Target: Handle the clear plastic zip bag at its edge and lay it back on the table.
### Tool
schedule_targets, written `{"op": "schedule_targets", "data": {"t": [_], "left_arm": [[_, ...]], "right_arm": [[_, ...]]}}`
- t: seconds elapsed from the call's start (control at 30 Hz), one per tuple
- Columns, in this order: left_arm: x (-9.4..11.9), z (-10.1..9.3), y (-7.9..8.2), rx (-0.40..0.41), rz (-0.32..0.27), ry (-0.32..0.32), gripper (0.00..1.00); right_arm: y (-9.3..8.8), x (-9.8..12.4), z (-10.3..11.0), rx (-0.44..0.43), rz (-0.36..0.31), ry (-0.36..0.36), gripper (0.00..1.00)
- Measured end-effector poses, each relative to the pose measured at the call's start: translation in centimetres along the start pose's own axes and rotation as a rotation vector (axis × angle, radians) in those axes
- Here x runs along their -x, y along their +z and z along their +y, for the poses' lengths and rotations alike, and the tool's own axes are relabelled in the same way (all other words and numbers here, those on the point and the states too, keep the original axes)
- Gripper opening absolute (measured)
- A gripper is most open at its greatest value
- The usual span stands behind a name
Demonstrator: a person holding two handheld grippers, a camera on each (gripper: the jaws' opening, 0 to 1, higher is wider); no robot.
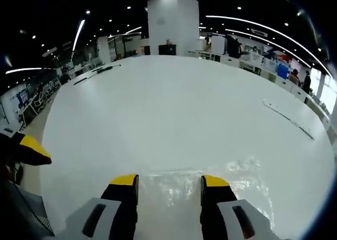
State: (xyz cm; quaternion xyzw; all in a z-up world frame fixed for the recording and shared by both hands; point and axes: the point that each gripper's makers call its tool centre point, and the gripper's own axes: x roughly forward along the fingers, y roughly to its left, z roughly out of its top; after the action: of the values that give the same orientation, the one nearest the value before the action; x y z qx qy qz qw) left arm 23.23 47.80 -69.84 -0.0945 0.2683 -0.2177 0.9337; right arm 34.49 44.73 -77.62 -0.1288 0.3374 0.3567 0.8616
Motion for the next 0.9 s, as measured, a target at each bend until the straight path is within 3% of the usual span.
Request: {"op": "schedule_targets", "data": {"t": [0.07,0.1,0.9], "left_arm": [[0.0,-0.1,0.0,-0.003,0.003,0.0,0.47],[0.0,-0.1,0.0,-0.003,0.004,-0.001,0.47],[0.0,-0.5,-0.1,0.0,0.015,-0.008,0.46]], "right_arm": [[-0.2,-0.2,-0.3,0.066,0.017,-0.008,0.43],[-0.1,-0.2,-0.2,0.036,0.006,-0.001,0.42],[0.0,0.5,0.8,0.093,-0.013,0.073,0.3]]}}
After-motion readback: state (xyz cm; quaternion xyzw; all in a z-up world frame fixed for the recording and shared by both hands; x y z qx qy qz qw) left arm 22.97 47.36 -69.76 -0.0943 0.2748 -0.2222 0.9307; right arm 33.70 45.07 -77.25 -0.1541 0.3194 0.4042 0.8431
